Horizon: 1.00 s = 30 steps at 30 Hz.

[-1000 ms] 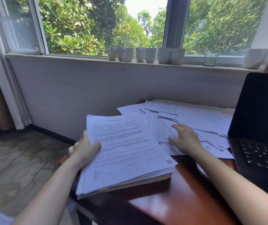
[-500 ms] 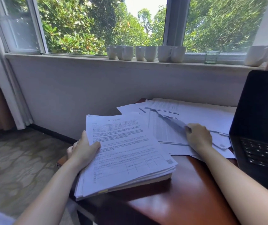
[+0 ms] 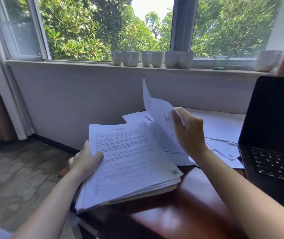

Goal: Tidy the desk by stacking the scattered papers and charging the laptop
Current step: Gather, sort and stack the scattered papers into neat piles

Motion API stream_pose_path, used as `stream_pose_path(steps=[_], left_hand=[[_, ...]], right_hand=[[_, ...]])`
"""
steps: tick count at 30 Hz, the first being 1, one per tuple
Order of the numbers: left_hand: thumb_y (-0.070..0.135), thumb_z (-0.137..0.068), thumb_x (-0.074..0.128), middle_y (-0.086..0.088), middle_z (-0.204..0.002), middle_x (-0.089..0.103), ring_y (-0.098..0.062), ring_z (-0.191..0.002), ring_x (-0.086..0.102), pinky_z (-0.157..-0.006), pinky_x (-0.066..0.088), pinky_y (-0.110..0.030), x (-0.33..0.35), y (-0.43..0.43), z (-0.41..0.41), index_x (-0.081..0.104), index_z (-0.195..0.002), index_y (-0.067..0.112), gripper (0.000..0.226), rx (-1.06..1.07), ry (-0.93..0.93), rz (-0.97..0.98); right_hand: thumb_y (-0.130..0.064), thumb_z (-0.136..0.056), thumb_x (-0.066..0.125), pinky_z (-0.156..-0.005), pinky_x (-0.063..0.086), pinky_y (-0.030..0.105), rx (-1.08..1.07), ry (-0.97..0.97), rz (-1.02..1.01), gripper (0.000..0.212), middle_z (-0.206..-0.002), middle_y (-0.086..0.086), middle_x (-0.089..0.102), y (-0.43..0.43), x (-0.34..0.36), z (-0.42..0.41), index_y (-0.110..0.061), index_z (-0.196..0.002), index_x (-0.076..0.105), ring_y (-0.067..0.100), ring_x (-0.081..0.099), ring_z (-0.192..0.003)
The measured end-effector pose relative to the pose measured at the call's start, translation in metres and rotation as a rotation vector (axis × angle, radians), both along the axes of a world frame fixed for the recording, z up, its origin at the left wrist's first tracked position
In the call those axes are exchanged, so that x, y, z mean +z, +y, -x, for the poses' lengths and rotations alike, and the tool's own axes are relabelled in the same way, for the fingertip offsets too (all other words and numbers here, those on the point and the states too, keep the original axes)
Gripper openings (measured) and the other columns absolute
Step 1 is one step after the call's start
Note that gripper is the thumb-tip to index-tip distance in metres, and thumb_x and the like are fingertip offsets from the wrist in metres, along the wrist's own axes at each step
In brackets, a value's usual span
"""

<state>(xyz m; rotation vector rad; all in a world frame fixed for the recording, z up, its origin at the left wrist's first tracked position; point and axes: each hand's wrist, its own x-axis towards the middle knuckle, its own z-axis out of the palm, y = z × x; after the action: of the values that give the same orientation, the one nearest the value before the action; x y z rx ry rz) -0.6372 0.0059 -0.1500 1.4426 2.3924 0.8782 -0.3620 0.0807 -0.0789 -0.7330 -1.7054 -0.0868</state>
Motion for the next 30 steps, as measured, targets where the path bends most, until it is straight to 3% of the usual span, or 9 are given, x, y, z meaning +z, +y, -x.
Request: stream_pose_path(steps=[2, 5, 7, 10, 15, 18, 22, 26, 30], left_hand=[[0.047, -0.059, 0.034, 0.001, -0.113, 0.062, -0.027, -0.11, 0.052, -0.085, 0.027, -0.035, 0.001, -0.001, -0.001, 0.04, -0.115, 0.024, 0.061, 0.006, 0.002, -0.002], [0.047, -0.058, 0.034, -0.001, -0.112, 0.062, -0.027, -0.111, 0.052, -0.084, 0.028, -0.035, 0.001, -0.001, -0.001, 0.04, -0.115, 0.023, 0.062, 0.011, 0.011, -0.001], [0.047, -0.059, 0.033, -0.002, -0.113, 0.062, -0.028, -0.113, 0.052, -0.086, 0.028, -0.036, 0.001, 0.0, -0.001, 0.041, -0.115, 0.022, 0.062, 0.021, 0.017, 0.009], [0.045, -0.06, 0.033, -0.002, -0.112, 0.06, -0.028, -0.111, 0.051, -0.087, 0.027, -0.037, -0.001, 0.0, -0.001, 0.041, -0.112, 0.02, 0.058, 0.019, 0.007, -0.001], [0.046, -0.059, 0.033, -0.001, -0.112, 0.061, -0.027, -0.114, 0.051, -0.087, 0.028, -0.035, 0.0, 0.001, 0.0, 0.041, -0.113, 0.022, 0.06, 0.019, -0.004, 0.013], [0.047, -0.06, 0.031, -0.003, -0.113, 0.061, -0.028, -0.114, 0.051, -0.089, 0.03, -0.036, 0.001, 0.0, 0.001, 0.04, -0.114, 0.021, 0.061, 0.018, -0.003, 0.023], [0.051, -0.067, 0.017, -0.007, -0.123, 0.06, -0.029, -0.121, 0.047, -0.098, 0.027, -0.038, -0.001, 0.002, 0.001, 0.044, -0.119, 0.019, 0.067, 0.028, -0.069, -0.029], [0.065, -0.069, 0.004, -0.004, -0.14, 0.051, -0.027, -0.133, 0.038, -0.106, 0.018, -0.039, -0.003, 0.003, 0.002, 0.037, -0.14, 0.022, 0.09, 0.004, -0.079, -0.044], [0.065, -0.068, 0.005, -0.005, -0.137, 0.053, -0.028, -0.132, 0.039, -0.104, 0.019, -0.038, -0.002, 0.0, 0.0, 0.04, -0.135, 0.021, 0.088, -0.005, -0.084, -0.048]], right_hand=[[-0.033, -0.098, 0.039, -0.046, 0.033, 0.028, 0.088, -0.01, -0.028, 0.041, -0.055, 0.006, 0.053, -0.012, 0.003, 0.013, -0.007, -0.081, 0.065, 0.022, 0.046, -0.047], [-0.015, -0.097, 0.047, -0.048, 0.029, 0.016, 0.242, 0.051, -0.007, 0.027, -0.057, -0.01, 0.047, -0.026, 0.014, 0.024, -0.015, -0.072, 0.055, 0.004, 0.042, -0.051], [-0.016, -0.096, 0.048, -0.052, 0.034, 0.021, 0.296, 0.167, 0.053, 0.028, -0.057, -0.007, 0.045, -0.024, 0.022, 0.024, -0.012, -0.069, 0.053, -0.001, 0.039, -0.056], [-0.033, -0.093, 0.05, -0.055, 0.047, 0.044, 0.361, 0.502, 0.247, 0.039, -0.063, 0.016, 0.049, -0.014, 0.028, 0.021, -0.001, -0.072, 0.054, 0.019, 0.049, -0.064], [-0.014, -0.098, 0.046, -0.058, 0.043, 0.029, 0.306, 0.779, 0.547, 0.031, -0.06, -0.005, 0.052, 0.003, 0.015, 0.02, -0.016, -0.068, 0.052, 0.012, 0.048, -0.06], [-0.008, -0.098, 0.042, -0.063, 0.039, 0.032, 0.309, 0.846, 0.713, 0.033, -0.067, 0.005, 0.048, 0.018, 0.002, 0.019, -0.016, -0.067, 0.048, 0.018, 0.044, -0.066], [0.004, -0.087, 0.044, -0.068, 0.047, 0.035, 0.247, 0.8, 0.898, 0.019, -0.085, 0.008, 0.06, 0.036, -0.018, 0.008, -0.008, -0.086, 0.059, 0.022, 0.056, -0.078], [-0.003, -0.077, 0.057, -0.066, 0.047, 0.034, 0.114, 0.648, 0.904, 0.009, -0.074, 0.004, 0.062, 0.043, -0.035, -0.007, -0.009, -0.071, 0.06, 0.02, 0.057, -0.074], [-0.008, -0.072, 0.065, -0.06, 0.053, 0.039, 0.009, 0.434, 1.035, 0.006, -0.066, 0.006, 0.064, 0.047, -0.047, -0.028, -0.004, -0.067, 0.064, 0.022, 0.063, -0.067]])
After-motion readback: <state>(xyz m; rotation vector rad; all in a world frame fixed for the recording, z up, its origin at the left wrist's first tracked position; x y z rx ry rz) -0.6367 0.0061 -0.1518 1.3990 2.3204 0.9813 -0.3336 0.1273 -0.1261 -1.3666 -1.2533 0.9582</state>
